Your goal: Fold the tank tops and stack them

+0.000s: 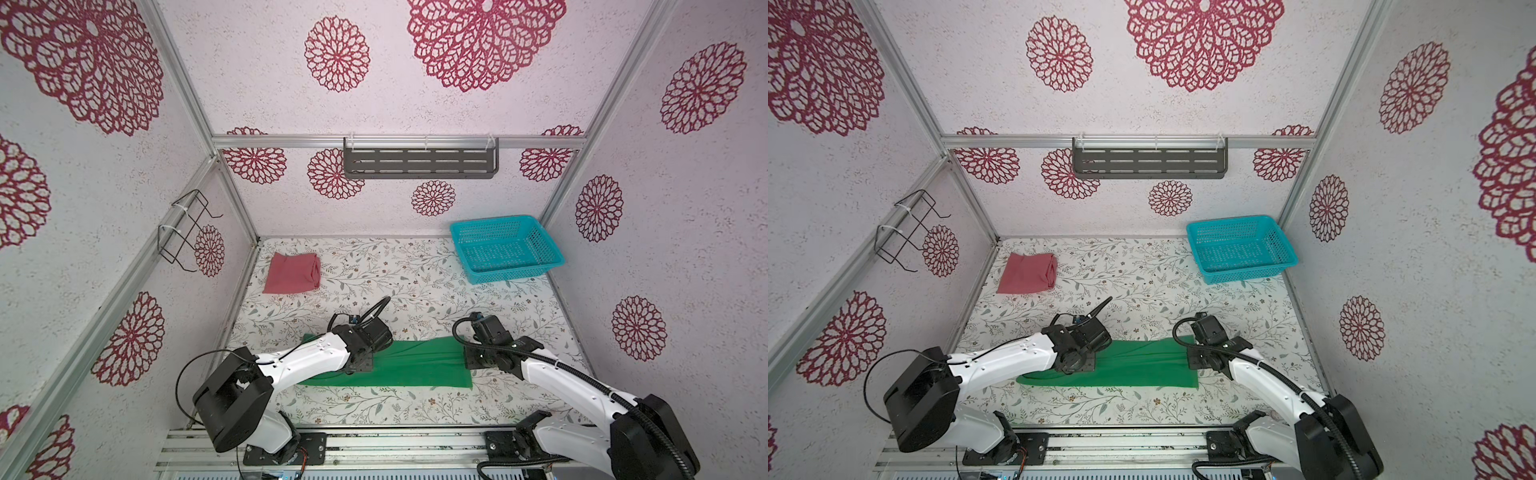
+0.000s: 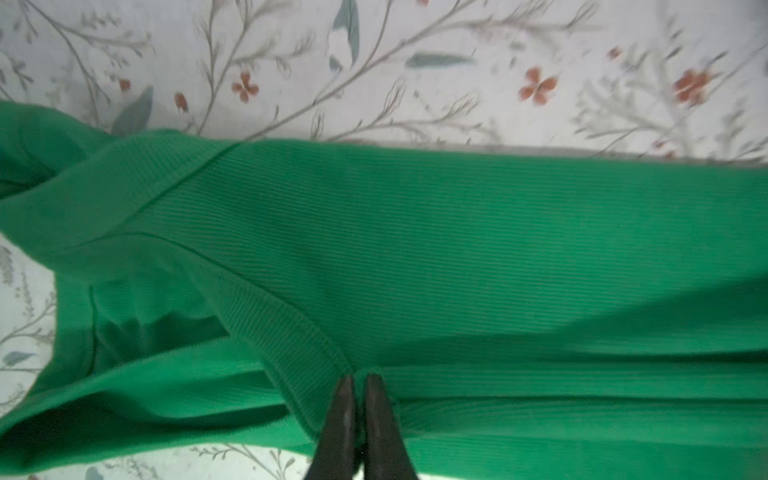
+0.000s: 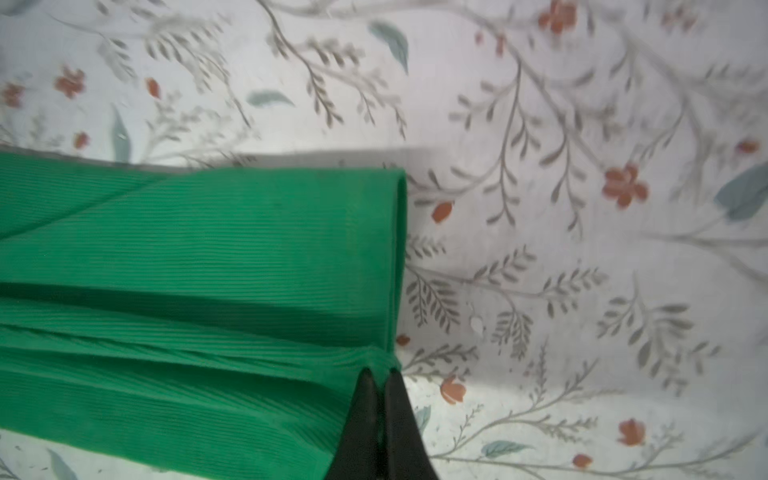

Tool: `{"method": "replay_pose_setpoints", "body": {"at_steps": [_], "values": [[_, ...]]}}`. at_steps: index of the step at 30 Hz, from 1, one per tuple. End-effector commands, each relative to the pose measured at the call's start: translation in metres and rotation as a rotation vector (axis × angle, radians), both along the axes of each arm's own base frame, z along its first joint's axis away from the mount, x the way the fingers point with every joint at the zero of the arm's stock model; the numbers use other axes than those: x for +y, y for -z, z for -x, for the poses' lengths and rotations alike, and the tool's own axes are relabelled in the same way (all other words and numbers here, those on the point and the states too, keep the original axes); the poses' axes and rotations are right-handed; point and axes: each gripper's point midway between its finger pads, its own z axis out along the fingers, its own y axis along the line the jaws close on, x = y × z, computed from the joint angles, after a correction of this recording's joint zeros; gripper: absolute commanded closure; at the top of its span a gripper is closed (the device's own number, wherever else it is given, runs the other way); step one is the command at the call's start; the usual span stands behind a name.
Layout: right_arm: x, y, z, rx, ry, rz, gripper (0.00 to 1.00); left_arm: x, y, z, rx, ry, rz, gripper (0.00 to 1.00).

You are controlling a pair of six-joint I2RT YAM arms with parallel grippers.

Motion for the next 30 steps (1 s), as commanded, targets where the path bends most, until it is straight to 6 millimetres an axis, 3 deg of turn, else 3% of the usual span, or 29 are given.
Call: {"method": "replay_pose_setpoints", "body": {"at_steps": [1, 2, 5, 8, 12, 17, 23, 30], "values": [[-0.005, -0.006, 0.001, -0.014, 0.066, -0.015, 0.75, 0.020, -0.002, 0.010, 0.033, -0.032, -0.095, 0.77], [-0.007, -0.011, -0.001, -0.023, 0.066, -0.009, 0.72, 0.022, -0.009, 0.009, 0.030, -0.017, -0.111, 0.62], [-0.005, -0.033, -0.011, -0.043, 0.043, 0.002, 0.63, 0.023, -0.040, 0.000, 0.010, 0.023, -0.134, 0.34], [0.002, -0.051, -0.021, -0.047, 0.020, 0.004, 0.63, 0.033, -0.063, -0.007, 0.010, 0.028, -0.133, 0.25], [0.021, -0.058, -0.032, -0.050, 0.003, -0.066, 0.65, 0.076, -0.064, -0.008, 0.041, -0.091, -0.105, 0.26], [0.043, -0.042, -0.039, -0.020, -0.003, -0.141, 0.68, 0.123, -0.044, -0.014, 0.025, -0.321, 0.086, 0.36], [0.050, -0.029, -0.041, 0.002, -0.006, -0.161, 0.68, 0.145, -0.028, -0.034, -0.008, -0.455, 0.189, 0.42], [0.053, -0.021, -0.043, 0.014, -0.014, -0.160, 0.68, 0.143, 0.002, -0.046, 0.026, -0.466, 0.198, 0.53]]}}
